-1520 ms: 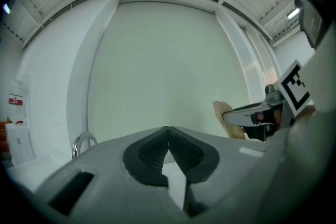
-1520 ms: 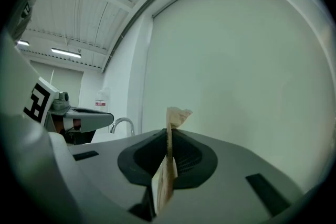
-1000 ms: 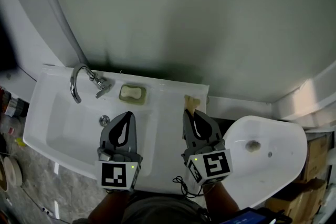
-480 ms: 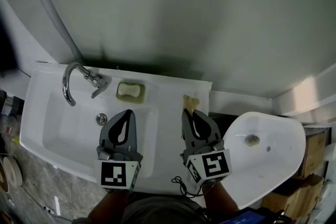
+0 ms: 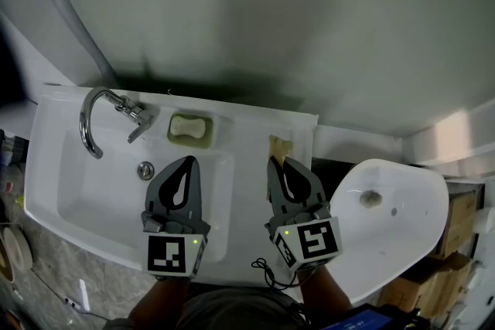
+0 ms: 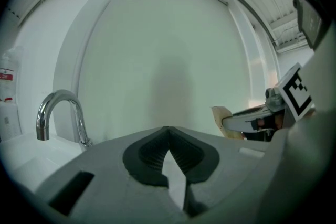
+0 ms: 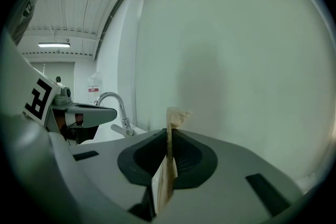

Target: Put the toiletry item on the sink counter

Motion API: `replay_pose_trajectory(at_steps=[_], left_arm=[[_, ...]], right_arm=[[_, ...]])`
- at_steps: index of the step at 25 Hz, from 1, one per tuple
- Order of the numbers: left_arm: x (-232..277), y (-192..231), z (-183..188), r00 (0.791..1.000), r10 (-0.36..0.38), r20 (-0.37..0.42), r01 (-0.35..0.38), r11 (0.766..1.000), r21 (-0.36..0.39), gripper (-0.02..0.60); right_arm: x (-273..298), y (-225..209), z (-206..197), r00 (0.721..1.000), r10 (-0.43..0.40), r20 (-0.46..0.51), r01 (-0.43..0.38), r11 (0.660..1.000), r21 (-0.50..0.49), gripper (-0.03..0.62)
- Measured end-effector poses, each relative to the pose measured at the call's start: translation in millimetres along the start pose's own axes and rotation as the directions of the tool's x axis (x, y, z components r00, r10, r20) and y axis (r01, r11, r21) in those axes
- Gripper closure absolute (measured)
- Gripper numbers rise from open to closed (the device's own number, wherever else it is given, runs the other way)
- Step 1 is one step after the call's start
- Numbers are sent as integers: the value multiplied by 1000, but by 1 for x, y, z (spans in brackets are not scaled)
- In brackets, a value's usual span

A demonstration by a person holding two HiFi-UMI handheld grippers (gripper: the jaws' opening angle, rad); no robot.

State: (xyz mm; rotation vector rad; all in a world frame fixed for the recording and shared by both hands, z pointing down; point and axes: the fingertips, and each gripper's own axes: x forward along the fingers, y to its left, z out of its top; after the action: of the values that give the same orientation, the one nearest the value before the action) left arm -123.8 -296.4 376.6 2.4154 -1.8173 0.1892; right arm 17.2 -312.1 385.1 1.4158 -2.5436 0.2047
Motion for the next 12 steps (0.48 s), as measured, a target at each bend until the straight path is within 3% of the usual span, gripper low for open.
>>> replay_pose_trajectory(at_steps=[12], left_arm=[[28, 7, -28, 998, -26, -66, 24, 999, -23, 568]], right_arm=[[26, -12, -29, 998, -11, -60, 13, 1000, 27, 563]])
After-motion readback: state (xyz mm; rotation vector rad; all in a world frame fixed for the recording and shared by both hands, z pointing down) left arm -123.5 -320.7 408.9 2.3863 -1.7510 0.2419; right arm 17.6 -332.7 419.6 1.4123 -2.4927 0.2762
